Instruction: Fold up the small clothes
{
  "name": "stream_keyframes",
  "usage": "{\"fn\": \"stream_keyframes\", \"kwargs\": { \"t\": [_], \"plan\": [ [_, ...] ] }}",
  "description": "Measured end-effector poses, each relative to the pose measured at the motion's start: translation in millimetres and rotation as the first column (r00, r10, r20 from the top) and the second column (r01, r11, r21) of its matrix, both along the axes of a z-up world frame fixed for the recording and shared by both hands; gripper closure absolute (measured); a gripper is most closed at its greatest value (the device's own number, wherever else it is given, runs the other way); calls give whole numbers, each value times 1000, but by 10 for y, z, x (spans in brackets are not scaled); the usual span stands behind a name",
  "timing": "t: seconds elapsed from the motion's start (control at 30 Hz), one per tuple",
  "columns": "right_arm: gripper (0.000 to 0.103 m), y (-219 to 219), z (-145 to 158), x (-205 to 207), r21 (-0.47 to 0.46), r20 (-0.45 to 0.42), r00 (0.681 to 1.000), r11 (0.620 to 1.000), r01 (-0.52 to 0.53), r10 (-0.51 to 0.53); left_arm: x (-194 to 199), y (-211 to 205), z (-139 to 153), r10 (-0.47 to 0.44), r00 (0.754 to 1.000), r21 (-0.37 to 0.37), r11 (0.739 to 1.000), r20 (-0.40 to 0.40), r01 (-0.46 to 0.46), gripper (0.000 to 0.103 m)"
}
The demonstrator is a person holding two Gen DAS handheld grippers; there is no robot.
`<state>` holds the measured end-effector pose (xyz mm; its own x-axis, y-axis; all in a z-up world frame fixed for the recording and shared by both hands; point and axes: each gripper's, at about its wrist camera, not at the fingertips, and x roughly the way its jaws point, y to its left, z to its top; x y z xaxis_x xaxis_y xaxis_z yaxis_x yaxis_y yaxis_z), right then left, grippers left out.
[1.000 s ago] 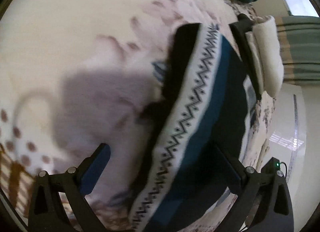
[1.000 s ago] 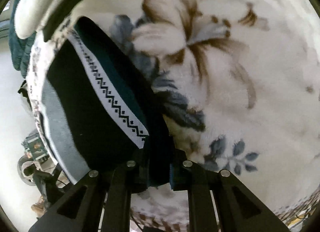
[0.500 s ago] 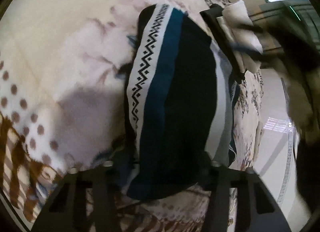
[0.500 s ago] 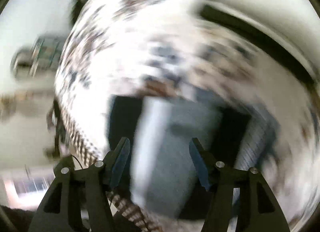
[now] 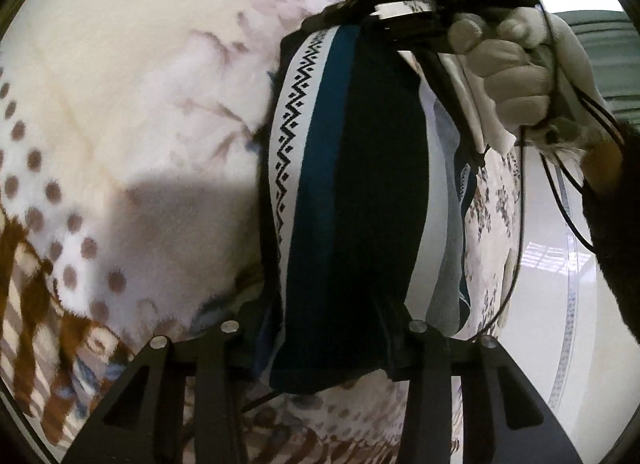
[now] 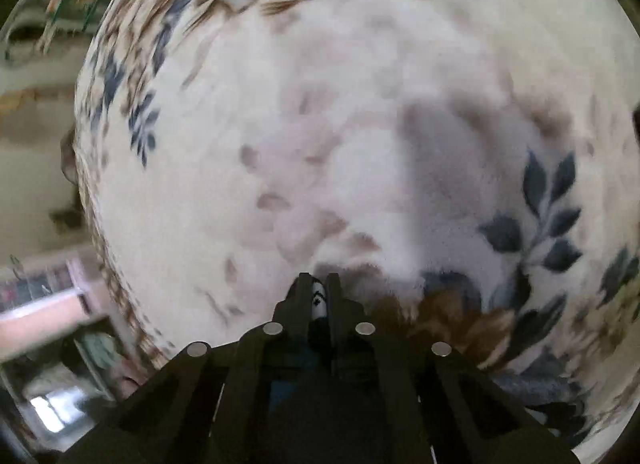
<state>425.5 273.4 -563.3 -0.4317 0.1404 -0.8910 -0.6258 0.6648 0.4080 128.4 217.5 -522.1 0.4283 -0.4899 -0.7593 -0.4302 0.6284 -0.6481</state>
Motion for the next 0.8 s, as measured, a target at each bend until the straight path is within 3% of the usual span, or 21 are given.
{"fn": "stream_keyframes", "kwargs": {
  "t": [0.07, 0.1, 0.13, 0.17, 0.2, 0.27, 0.37, 0.5, 0.6, 0.67, 0.77, 0.8],
  "plan": [
    [91, -118, 3, 88, 34, -76, 995, 997, 65, -63, 65, 18, 14, -4, 1000, -26, 1000, -22, 3, 59],
    [71, -209, 51, 128, 56, -106, 990, 994, 98, -92, 68, 58, 33, 6, 1000, -50, 999, -28, -8, 57],
    [56, -357, 137, 187, 89, -141, 982, 987, 135, -121, 66, 120, 65, 23, 1000, -93, 995, -14, -24, 43],
    [32, -547, 243, 250, 119, -156, 975, 977, 175, -156, 64, 193, 97, 47, 999, -130, 990, 5, -46, 21],
    [27, -867, 394, 343, 163, -155, 963, 956, 243, -218, 51, 246, 107, 67, 998, -147, 987, 19, -64, 19],
    [26, -1548, 572, 452, 197, -146, 934, 916, 351, -327, 123, 365, 76, 101, 994, -193, 977, 46, -90, 19],
    [18, -2632, 535, 430, 151, -101, 862, 849, 507, -497, 293, 473, -79, 94, 995, -187, 979, 37, -85, 19],
    [18, -3708, 70, 137, 152, -226, 754, 742, 653, -617, 623, 467, -355, 52, 997, -233, 972, 51, -39, 19],
    [18, -4030, -396, -157, 147, -303, 703, 698, 701, -643, 835, 381, -447, -3, 997, -246, 969, 71, 21, 18],
    [16, -4083, -615, -275, 199, -383, 666, 647, 736, -640, 920, 321, -440, -30, 995, -252, 966, 90, 52, 17],
    [16, -3989, -697, -317, 272, -502, 638, 593, 758, -584, 979, 295, -445, -40, 994, -273, 960, 101, 66, 16],
    [16, -3914, -724, -334, 286, -534, 639, 593, 753, -554, 981, 296, -447, -41, 994, -281, 957, 104, 69, 16]
  ]
}}
